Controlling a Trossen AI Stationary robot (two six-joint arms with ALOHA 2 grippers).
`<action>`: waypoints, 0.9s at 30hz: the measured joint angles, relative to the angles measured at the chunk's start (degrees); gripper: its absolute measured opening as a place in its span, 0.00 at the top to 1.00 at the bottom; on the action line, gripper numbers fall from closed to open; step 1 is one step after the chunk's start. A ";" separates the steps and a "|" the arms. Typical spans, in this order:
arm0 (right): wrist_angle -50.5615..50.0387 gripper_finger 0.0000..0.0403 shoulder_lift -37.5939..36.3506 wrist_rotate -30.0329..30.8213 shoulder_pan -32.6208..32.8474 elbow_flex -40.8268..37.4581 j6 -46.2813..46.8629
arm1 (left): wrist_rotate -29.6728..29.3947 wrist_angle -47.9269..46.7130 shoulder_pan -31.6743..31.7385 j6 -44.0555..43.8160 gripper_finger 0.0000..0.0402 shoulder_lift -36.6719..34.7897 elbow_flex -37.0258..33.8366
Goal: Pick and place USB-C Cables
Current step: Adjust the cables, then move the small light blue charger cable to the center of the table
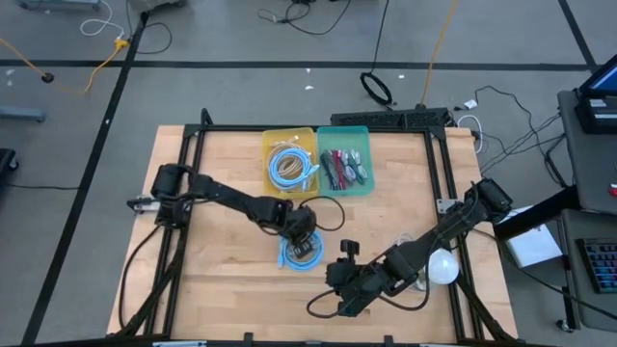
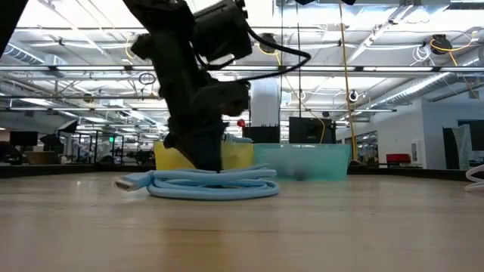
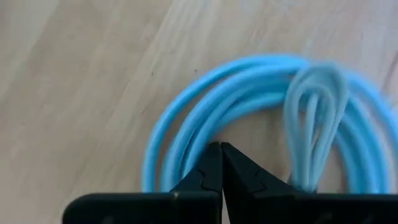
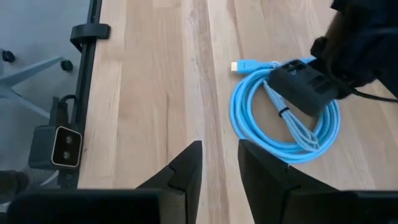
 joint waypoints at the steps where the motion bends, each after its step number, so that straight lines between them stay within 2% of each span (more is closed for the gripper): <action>1: -0.12 0.77 0.00 0.00 0.00 0.00 0.00 | -1.51 -0.46 -0.83 0.20 1.00 -1.33 -0.10; 9: 0.41 0.77 0.00 -0.02 -1.06 0.02 -0.20 | -6.94 -3.12 -6.70 -2.33 0.99 -17.23 -0.02; 12: 0.87 0.77 0.00 -0.13 -1.64 0.02 -0.51 | -7.01 -5.01 -11.25 -4.39 0.98 -21.63 0.21; 15: 0.74 0.77 0.00 -0.26 -2.29 0.02 -1.13 | -8.76 -11.02 -17.34 -7.59 0.98 -23.27 0.25; 18: 1.24 0.77 0.00 -0.42 -3.51 -0.32 -3.21 | -13.37 -19.34 -24.13 -14.57 0.99 -23.19 0.11; 20: 3.29 0.77 -0.09 -2.98 -5.20 -2.12 -4.02 | -16.91 -21.90 -27.97 -20.69 0.99 -23.05 -0.51; 27: 20.08 0.75 0.02 -13.91 -12.40 -15.26 -7.78 | -26.05 -19.69 -35.93 -40.35 0.99 -22.92 -3.76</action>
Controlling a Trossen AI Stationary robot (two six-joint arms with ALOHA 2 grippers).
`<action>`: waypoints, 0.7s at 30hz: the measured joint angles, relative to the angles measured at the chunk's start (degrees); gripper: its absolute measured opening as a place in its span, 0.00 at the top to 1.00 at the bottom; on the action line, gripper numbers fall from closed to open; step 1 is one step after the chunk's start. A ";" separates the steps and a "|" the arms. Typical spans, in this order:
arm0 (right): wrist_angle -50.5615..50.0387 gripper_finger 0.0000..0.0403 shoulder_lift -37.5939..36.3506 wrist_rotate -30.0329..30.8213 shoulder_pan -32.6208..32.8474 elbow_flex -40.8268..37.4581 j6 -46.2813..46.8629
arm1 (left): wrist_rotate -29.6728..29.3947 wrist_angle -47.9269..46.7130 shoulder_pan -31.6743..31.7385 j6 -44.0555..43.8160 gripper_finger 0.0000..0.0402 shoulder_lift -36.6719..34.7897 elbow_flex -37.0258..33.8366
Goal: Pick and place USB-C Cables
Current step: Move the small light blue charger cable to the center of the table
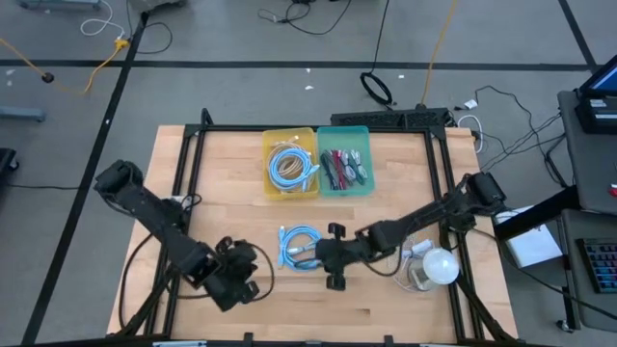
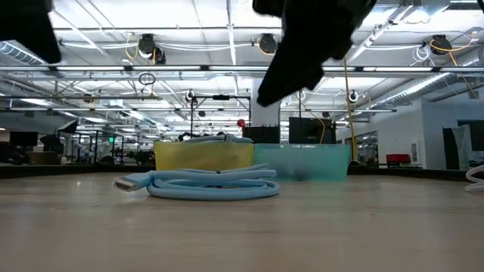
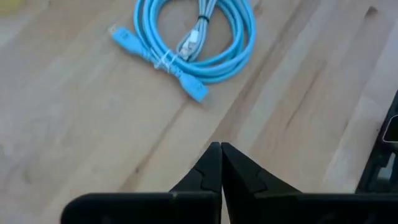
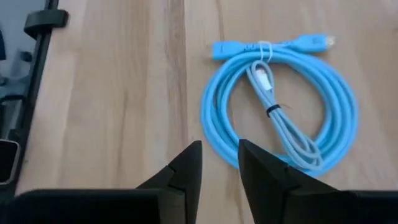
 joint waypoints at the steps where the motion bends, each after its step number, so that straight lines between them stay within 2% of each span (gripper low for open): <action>1: 1.88 0.73 0.01 -1.26 -1.00 -1.28 -0.60 | -0.71 0.33 -0.73 -1.71 0.99 0.09 -0.28; 4: 4.20 0.65 0.00 -4.09 -3.93 -3.22 -2.95 | -2.77 2.42 -2.30 -5.10 0.98 0.06 -0.62; 9: 6.31 0.48 0.04 -4.32 -7.05 -3.30 -10.88 | -4.10 3.88 -3.51 -7.14 0.98 0.06 -0.79; 12: 10.69 0.41 1.61 -5.19 -8.16 -3.27 -13.76 | -4.13 4.98 -3.51 -7.10 0.99 0.06 -0.79; 16: 11.10 0.41 4.93 -8.09 -9.00 -3.26 -14.08 | -4.09 6.70 -3.51 -7.14 0.97 0.04 -0.77; 21: 10.97 0.49 9.19 -8.70 -8.74 -3.31 -13.80 | -3.73 7.87 -3.58 -7.07 0.99 0.04 -0.77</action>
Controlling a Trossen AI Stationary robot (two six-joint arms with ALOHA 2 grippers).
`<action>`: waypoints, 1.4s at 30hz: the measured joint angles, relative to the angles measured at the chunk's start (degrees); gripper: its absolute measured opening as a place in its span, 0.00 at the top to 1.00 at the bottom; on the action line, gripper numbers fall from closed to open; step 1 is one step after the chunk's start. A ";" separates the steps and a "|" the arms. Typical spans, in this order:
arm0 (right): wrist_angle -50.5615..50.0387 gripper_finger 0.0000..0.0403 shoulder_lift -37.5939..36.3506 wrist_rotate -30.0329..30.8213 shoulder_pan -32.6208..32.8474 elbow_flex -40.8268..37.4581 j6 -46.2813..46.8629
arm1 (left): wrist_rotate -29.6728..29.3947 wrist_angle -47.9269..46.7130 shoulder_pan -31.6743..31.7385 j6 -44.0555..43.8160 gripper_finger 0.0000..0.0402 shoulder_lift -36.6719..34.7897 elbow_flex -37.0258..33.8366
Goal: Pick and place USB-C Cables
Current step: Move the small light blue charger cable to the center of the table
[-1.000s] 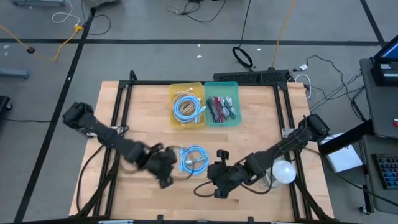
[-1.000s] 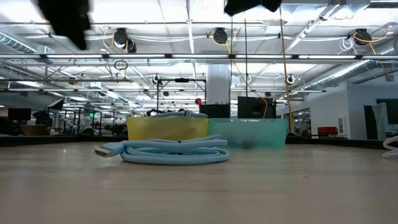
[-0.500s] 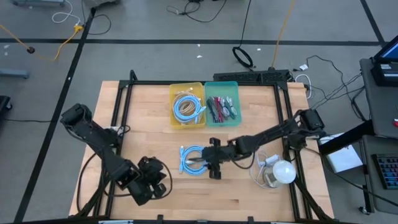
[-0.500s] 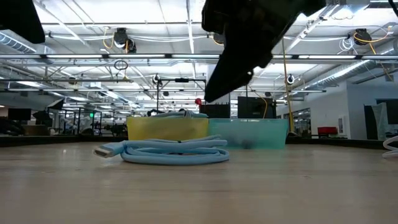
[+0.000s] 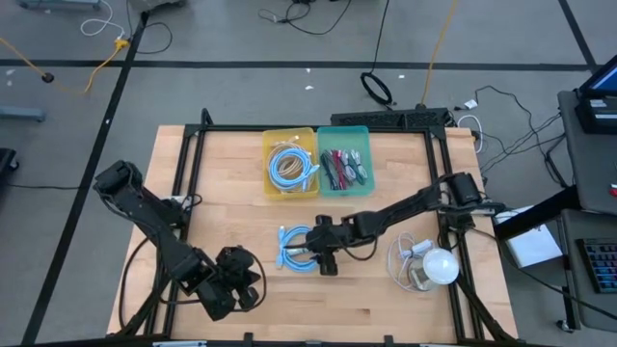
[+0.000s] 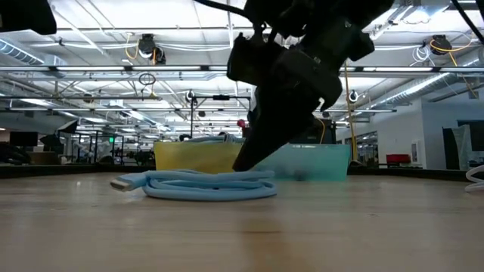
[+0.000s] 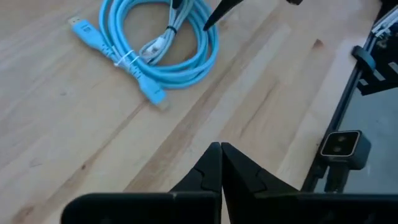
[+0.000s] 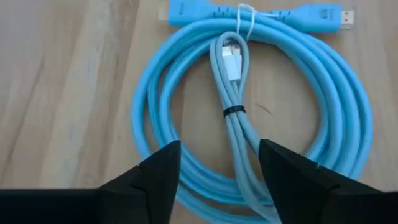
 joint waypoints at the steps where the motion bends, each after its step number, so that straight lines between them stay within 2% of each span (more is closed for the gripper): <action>1: 0.59 0.51 0.51 0.00 0.00 0.09 0.09 | 0.03 0.09 -0.12 -0.05 0.99 0.00 0.00; 7: 0.13 0.65 1.93 0.83 0.02 0.17 1.40 | 0.17 0.23 -0.24 -0.92 0.98 0.00 0.00; 14: -0.54 0.96 1.98 1.43 0.02 0.17 2.55 | 0.17 0.19 -0.24 -1.03 0.98 -0.04 0.00; 22: -0.55 0.98 1.60 1.41 0.04 0.13 6.90 | -0.41 0.03 -0.19 -0.84 0.99 -0.04 0.01; 34: -0.30 1.00 -5.95 4.99 0.68 3.19 13.23 | -2.28 -0.34 -0.19 0.28 0.98 -0.07 0.04; 37: 4.28 1.00 -9.06 9.90 0.79 3.77 18.17 | -2.36 -0.37 -0.19 0.63 0.98 -0.07 0.04; 39: 7.37 1.00 -11.57 15.83 0.79 3.99 22.78 | -2.47 -0.36 -0.19 1.00 0.99 -0.07 0.04; 42: 6.58 1.00 -15.35 26.80 0.79 4.01 27.60 | -3.04 -0.29 -0.21 1.05 0.99 -0.07 0.04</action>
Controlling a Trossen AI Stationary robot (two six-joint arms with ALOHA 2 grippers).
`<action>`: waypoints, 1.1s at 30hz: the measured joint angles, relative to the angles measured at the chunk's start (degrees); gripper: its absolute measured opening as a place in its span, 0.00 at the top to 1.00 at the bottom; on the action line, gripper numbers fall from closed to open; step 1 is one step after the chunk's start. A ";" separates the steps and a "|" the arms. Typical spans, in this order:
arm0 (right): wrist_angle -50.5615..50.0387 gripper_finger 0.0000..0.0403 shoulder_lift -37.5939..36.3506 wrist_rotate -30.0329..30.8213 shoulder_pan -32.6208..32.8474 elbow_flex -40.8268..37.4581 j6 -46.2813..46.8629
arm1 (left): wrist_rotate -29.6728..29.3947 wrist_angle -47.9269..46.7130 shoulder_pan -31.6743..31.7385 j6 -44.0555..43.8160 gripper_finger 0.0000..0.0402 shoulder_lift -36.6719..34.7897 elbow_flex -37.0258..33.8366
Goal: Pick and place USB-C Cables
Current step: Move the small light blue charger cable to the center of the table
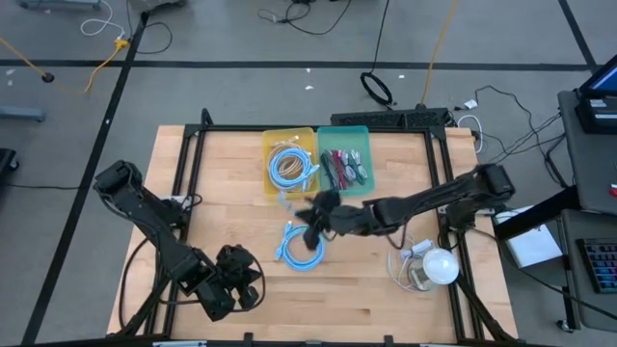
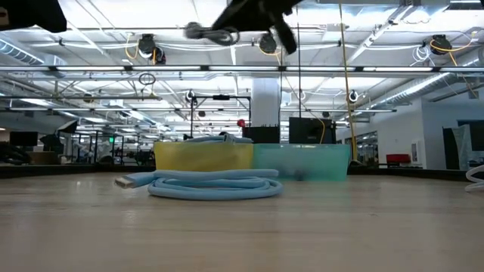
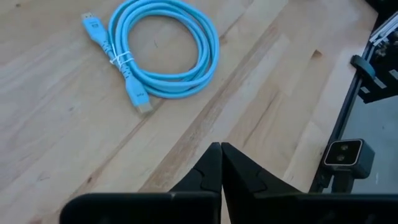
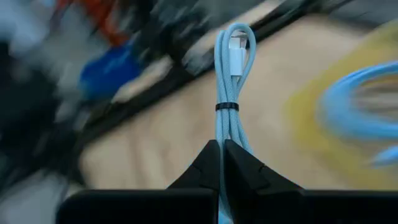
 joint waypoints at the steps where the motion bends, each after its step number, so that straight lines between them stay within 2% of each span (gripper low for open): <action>1: -1.55 1.00 -1.24 4.06 0.00 0.00 1.56 | -0.20 0.00 0.00 0.00 0.98 0.00 0.00; 3: -10.43 1.00 -4.19 12.65 -0.32 -0.05 7.66 | -0.35 0.01 0.00 0.00 0.97 0.00 0.00; 5: -20.66 1.00 -6.63 16.59 -1.77 0.02 15.30 | -0.36 0.09 0.00 0.10 0.98 0.00 0.00; 8: -37.96 1.00 -8.28 15.91 -3.40 -0.10 25.87 | -0.34 0.48 -0.11 0.56 0.99 0.00 0.02; 12: -48.04 1.00 -8.16 11.96 -0.38 -0.15 32.53 | -0.70 0.42 -0.56 0.48 0.97 0.00 0.01; 17: -47.90 1.00 -7.01 11.90 5.03 -1.76 41.51 | -1.49 0.34 -0.79 0.97 0.99 0.00 0.02; 21: -47.50 1.00 -4.71 8.93 6.93 -5.17 46.68 | -1.85 0.02 -0.79 1.15 0.98 0.00 0.02; 28: -37.79 1.00 0.24 4.41 8.21 -11.96 47.35 | -1.84 0.00 -0.76 1.53 0.99 0.00 0.02; 33: -33.11 1.00 4.72 1.71 8.84 -13.04 47.26 | -1.11 0.06 -0.76 1.51 0.98 0.00 0.02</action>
